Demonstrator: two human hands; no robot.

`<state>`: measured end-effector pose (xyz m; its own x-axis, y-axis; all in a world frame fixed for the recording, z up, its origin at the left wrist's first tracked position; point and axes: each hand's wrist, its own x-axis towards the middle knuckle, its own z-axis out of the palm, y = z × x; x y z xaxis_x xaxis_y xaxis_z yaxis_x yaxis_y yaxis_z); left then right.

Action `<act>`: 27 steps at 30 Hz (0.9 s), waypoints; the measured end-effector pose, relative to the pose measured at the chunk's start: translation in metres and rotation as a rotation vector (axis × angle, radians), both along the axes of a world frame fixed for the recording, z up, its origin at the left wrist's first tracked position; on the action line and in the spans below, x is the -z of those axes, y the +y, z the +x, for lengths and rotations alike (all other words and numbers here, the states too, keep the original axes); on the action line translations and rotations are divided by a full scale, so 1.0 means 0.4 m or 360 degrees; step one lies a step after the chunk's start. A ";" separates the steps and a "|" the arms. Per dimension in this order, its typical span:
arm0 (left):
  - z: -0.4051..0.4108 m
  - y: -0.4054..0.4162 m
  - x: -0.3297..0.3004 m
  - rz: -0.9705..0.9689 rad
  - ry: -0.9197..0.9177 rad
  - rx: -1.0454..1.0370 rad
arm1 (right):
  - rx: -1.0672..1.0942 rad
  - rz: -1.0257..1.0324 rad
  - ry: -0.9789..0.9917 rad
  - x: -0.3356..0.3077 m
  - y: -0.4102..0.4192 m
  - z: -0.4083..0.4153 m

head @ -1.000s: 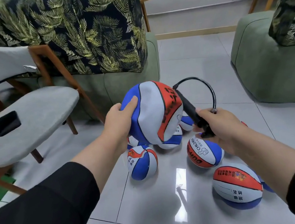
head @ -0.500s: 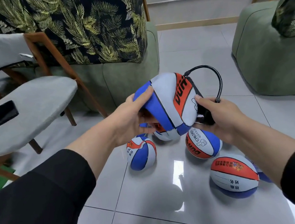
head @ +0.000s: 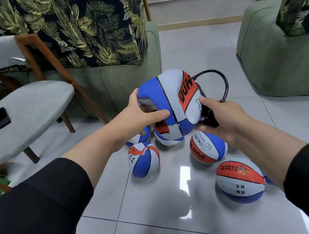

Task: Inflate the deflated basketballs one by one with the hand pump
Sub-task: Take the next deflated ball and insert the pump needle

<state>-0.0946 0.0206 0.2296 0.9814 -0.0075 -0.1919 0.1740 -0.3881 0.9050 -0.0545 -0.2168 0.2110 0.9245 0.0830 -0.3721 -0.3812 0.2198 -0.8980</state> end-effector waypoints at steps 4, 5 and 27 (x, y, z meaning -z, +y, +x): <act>0.000 -0.023 -0.026 0.0185 -0.0129 -0.0118 | 0.0024 0.0026 0.0035 0.002 0.003 -0.006; -0.002 -0.029 -0.034 0.0228 -0.0136 -0.0140 | 0.0033 0.0027 0.0045 0.001 0.004 -0.007; -0.010 -0.033 -0.015 0.0194 0.0014 -0.0282 | -0.0075 -0.0193 0.0008 -0.007 0.027 -0.011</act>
<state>-0.0986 0.0073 0.2356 0.9636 0.1887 -0.1894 0.2569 -0.4573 0.8514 -0.0589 -0.2062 0.2139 0.9187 0.0806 -0.3867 -0.3931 0.0916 -0.9149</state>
